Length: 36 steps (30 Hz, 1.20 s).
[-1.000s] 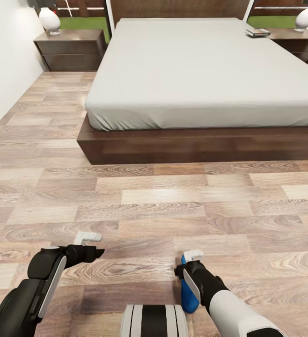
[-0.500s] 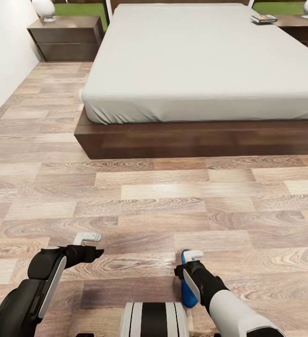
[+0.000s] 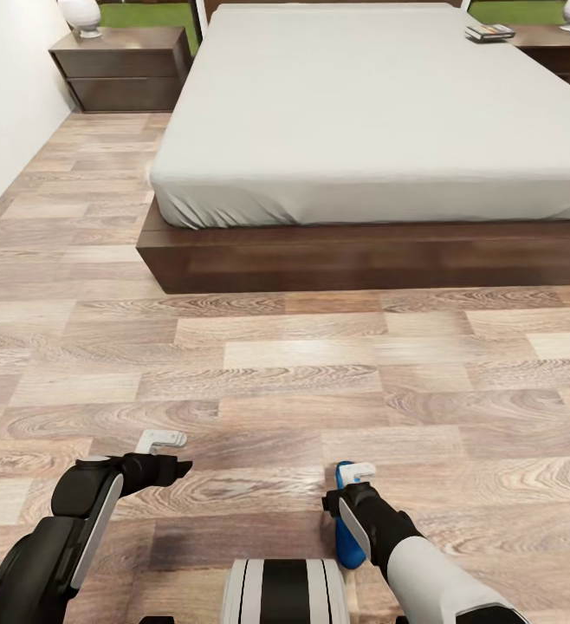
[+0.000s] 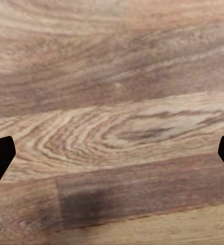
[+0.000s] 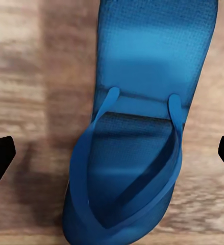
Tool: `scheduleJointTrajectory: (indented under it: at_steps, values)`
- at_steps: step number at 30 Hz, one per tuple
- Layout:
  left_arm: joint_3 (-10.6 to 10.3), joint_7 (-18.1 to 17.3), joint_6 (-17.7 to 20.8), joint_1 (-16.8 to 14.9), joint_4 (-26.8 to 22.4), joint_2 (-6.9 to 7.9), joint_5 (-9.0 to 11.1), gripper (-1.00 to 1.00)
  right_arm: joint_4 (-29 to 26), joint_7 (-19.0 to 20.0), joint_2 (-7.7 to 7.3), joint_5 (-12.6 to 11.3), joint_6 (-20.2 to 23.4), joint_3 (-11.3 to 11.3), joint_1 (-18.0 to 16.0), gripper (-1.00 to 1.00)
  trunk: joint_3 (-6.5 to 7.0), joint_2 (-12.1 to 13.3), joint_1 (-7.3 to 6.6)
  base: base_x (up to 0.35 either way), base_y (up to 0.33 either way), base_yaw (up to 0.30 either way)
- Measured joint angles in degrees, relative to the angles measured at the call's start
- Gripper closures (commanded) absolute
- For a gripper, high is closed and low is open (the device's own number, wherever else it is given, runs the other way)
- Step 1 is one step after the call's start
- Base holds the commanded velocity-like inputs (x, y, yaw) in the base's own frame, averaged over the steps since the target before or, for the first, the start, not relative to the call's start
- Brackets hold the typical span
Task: In the bedroom, move the book from the bed onto either nightstand, and place the two sandals side by side next to the bed.
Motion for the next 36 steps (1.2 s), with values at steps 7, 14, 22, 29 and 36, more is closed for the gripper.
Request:
scheduleJointTrajectory:
  at_steps: [7,14,22,29,36]
  values:
    - [0.0,0.0,0.0,0.0,0.0,-0.01,0.0,-1.0,0.0,-0.1,-0.02,-0.1,-0.1,0.0,0.0,-1.0,-1.1,-0.1,0.13,0.0,0.0,0.0]
    - [0.0,0.1,0.0,0.0,0.0,-0.01,0.0,-1.0,0.0,-0.2,-0.02,-0.2,-0.1,-0.1,0.0,-1.0,-1.33,-0.1,0.15,0.0,0.0,0.0]
    - [0.0,0.1,0.0,0.1,0.0,-0.01,0.0,-1.0,0.1,-0.4,-0.04,-0.3,-0.1,-0.1,0.0,-1.0,-1.33,-0.1,0.15,0.0,0.0,0.0]
    - [0.0,0.1,0.0,0.1,0.0,-0.01,0.0,-1.0,0.2,-0.5,-0.21,-0.3,-0.1,-0.4,0.0,-1.0,-1.77,-0.1,0.21,0.0,0.0,0.0]
    - [0.0,0.1,0.0,0.1,0.0,-0.01,0.0,-1.0,0.3,-0.5,-0.32,-0.4,-0.1,-0.7,0.0,-1.0,-2.66,-0.2,0.31,0.0,0.0,0.0]
